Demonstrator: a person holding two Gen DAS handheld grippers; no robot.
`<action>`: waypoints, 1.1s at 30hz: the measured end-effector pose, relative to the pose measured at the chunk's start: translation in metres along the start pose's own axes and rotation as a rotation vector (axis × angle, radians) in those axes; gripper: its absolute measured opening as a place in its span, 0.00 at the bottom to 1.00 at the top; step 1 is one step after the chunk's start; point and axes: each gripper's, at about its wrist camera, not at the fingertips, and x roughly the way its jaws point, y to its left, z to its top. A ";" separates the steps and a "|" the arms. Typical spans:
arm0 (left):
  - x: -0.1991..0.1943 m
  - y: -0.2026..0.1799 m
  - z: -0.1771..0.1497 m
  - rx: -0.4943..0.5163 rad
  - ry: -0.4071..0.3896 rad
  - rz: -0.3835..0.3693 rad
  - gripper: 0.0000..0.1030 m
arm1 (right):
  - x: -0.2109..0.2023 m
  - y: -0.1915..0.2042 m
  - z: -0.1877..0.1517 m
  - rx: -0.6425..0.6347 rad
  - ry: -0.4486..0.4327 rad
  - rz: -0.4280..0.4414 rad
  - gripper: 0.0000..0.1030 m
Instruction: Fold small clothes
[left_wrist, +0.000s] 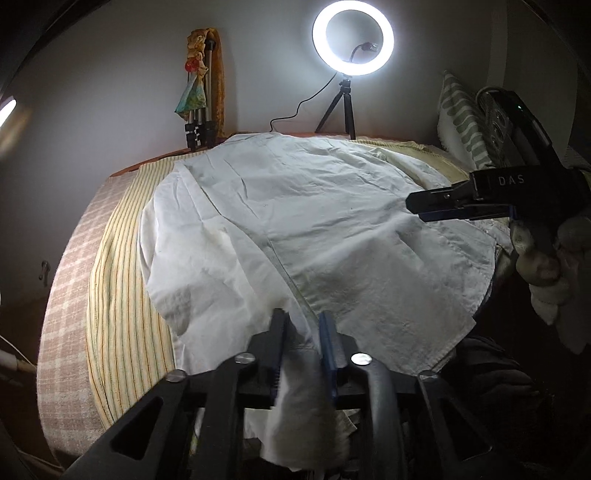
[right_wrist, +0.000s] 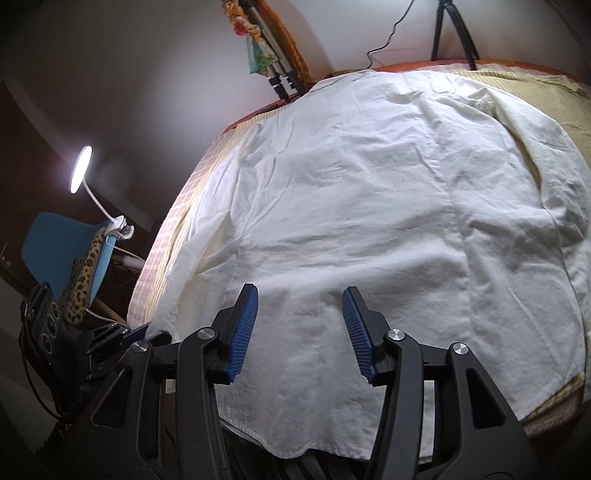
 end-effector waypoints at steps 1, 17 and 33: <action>-0.005 0.001 -0.002 -0.008 -0.002 0.007 0.42 | 0.004 0.005 0.001 -0.013 0.009 0.012 0.50; -0.024 0.060 -0.070 -0.409 0.024 0.014 0.40 | 0.086 0.091 0.011 -0.259 0.167 0.086 0.50; -0.008 0.072 -0.073 -0.550 -0.060 0.006 0.02 | 0.153 0.173 0.089 -0.333 0.220 0.062 0.65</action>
